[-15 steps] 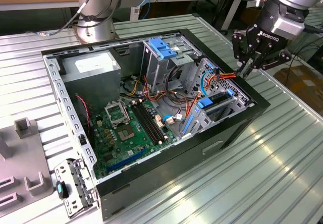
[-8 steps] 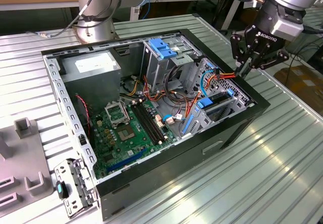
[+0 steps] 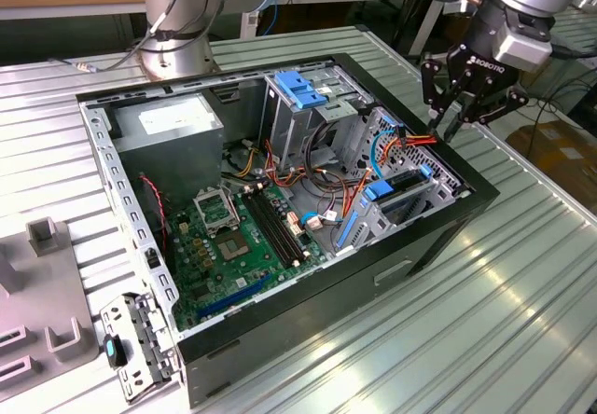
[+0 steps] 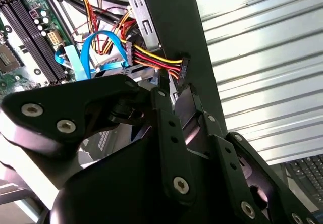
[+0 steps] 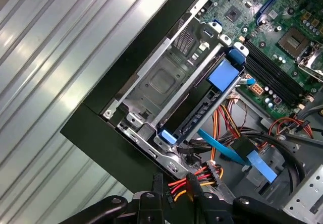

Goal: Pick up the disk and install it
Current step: 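Insert the first disk wire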

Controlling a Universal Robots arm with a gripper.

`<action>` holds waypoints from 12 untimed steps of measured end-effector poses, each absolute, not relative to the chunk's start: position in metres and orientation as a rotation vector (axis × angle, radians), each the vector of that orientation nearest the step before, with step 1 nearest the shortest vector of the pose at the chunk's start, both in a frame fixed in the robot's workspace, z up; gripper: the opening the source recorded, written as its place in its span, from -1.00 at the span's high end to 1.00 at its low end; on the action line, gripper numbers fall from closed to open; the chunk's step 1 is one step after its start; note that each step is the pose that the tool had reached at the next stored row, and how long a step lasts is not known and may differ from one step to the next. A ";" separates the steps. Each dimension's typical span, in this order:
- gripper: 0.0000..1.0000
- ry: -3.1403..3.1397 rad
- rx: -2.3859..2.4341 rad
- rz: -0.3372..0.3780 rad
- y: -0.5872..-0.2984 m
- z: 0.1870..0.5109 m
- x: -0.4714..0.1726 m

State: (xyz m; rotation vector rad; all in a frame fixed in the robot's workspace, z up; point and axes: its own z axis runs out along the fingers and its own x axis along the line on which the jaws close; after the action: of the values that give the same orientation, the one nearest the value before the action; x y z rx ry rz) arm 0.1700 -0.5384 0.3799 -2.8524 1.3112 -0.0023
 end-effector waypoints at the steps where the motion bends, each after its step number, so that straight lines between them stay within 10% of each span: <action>1: 0.36 1.293 -2.861 -0.002 -0.538 0.379 0.170; 12: 0.36 1.141 -2.925 -0.002 -0.535 0.368 0.178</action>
State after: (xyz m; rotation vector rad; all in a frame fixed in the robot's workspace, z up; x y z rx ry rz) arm 0.1777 -0.5348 0.3676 -2.9247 1.1407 -0.0022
